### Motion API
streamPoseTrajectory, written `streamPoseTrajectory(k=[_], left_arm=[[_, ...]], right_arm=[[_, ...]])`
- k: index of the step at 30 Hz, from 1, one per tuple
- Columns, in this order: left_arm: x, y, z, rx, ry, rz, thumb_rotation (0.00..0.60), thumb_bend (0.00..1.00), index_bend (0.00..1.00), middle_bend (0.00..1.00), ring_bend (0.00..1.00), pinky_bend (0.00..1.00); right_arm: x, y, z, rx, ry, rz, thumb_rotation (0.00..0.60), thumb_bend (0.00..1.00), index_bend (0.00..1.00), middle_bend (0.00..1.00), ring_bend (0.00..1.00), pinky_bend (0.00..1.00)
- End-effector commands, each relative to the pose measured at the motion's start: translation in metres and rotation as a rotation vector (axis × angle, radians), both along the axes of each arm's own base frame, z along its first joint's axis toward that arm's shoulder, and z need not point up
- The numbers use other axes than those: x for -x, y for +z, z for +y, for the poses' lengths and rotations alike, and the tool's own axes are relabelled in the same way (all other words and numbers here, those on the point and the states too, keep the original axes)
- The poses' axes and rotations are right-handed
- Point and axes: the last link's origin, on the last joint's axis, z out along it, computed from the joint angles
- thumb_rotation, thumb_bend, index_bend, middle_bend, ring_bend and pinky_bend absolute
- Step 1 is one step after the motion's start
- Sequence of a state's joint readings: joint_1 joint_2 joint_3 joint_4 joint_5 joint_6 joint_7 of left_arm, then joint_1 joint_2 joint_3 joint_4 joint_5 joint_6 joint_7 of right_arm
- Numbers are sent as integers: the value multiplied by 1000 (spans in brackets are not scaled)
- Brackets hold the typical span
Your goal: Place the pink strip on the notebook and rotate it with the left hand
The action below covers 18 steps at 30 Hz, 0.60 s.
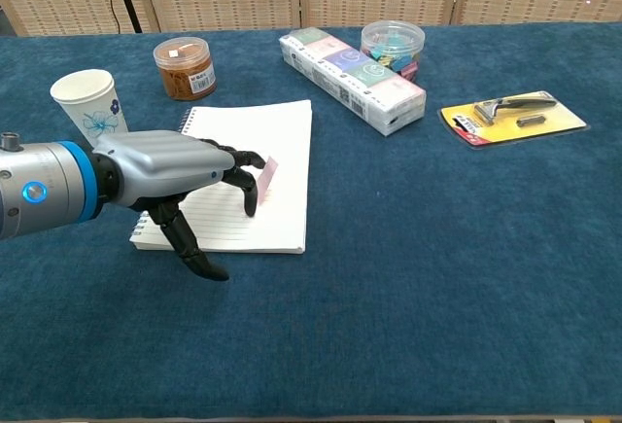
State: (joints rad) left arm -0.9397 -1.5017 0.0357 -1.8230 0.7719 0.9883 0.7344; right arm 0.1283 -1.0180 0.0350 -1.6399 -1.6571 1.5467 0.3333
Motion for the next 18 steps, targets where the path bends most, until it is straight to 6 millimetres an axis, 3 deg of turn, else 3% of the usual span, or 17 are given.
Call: streamPoseTrajectory(k=[1,11,14,16,18], left_arm=[[-2,5,1,-13,-3,-14,368,0,323,0,0,0],[-12,53,1,-85,-22,-134,365,0,295,0,0,0],[-9,75,2,-155,-42,-145,361,0,195,0,0,0],[0,91,2,-215,-58,-138,360,0,68,0,0,0],[11,106,-1,-268,-64,-127,364,0,8,0,0,0]], right_arm=[[0,0,0,-1,1,1,600,0,81,0,0,102],[-1,-1,1,-2,4,4,600,0,80,0,0,102],[-1,-1,1,3,8,7,600,0,79,0,0,100],[-1,-2,1,0,17,12,600,0,74,0,0,92],[-1,-4,1,-22,33,12,600,0,59,0,0,65]])
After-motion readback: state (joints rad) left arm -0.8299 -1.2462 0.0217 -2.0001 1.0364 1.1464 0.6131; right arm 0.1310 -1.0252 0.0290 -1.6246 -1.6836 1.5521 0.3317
